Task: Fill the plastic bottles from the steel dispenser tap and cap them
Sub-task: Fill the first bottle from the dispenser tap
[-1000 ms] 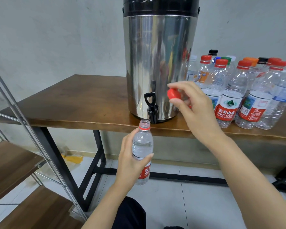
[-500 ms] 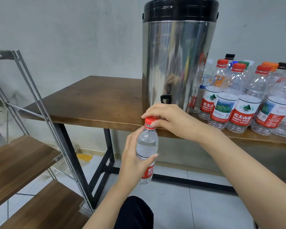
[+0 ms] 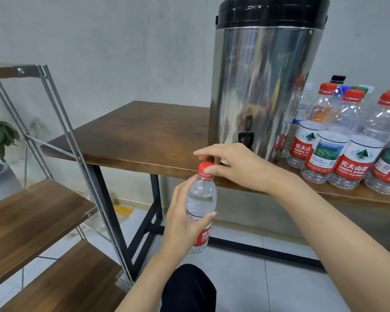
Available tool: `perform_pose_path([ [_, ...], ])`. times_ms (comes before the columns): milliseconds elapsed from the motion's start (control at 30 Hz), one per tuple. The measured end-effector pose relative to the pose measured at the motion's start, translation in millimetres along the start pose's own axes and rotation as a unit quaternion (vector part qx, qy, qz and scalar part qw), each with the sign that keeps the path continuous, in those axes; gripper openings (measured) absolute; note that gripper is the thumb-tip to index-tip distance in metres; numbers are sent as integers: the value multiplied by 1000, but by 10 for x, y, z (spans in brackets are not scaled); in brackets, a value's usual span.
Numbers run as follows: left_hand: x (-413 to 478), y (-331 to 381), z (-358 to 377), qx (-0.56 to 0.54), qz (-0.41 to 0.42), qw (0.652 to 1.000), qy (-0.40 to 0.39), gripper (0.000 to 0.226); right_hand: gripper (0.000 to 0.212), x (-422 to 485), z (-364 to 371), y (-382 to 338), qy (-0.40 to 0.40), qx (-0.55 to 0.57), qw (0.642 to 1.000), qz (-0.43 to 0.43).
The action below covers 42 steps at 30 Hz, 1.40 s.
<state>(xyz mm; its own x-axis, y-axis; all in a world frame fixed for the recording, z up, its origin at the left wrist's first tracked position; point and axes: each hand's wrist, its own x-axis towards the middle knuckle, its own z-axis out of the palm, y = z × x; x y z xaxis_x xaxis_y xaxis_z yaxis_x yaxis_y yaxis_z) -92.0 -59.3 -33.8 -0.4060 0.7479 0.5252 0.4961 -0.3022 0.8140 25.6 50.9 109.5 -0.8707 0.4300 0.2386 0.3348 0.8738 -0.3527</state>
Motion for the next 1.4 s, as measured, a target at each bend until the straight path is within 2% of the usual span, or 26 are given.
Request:
perform_pose_path([
  [133, 43, -94, -63, 1, -4, 1000, 11, 81, 23, 133, 91, -26, 50, 34, 998, 1],
  [200, 70, -130, -98, -6, -9, 1000, 19, 82, 25, 223, 202, -35, 76, 53, 996, -4],
  [300, 222, -148, -237, -9, -1, 999, 47, 83, 36, 377, 410, 18, 185, 42, 981, -24],
  [367, 451, -104, -408, -14, 11, 997, 72, 84, 33, 514, 496, 75, 272, 58, 960, -15],
  [433, 767, -17, -609, -2, 29, 995, 96, 83, 31, 686, 555, 118, 304, 76, 950, 8],
  [667, 1934, -61, -1005, 88, 46, 978, 183, 84, 37, 1212, 773, 229, 228, 38, 969, 84],
  [900, 2227, -405, -928, 130, 8, 967, 220, 85, 40, 1483, 1006, 345, 151, -23, 979, 138],
  [1033, 2167, -473, -906, 122, 14, 971, 206, 95, 41, 1569, 1123, 453, 125, -77, 976, 164],
  [1167, 1900, -674, -884, 153, -42, 972, 175, 119, 42, 1627, 1224, 518, 117, -131, 968, 177],
  [1267, 1765, -792, -838, 201, -75, 964, 160, 119, 45, 1704, 1279, 522, 109, -141, 967, 184],
  [1400, 1897, -876, -850, 194, -97, 964, 156, 116, 48, 1772, 1339, 543, 93, -148, 967, 184],
])
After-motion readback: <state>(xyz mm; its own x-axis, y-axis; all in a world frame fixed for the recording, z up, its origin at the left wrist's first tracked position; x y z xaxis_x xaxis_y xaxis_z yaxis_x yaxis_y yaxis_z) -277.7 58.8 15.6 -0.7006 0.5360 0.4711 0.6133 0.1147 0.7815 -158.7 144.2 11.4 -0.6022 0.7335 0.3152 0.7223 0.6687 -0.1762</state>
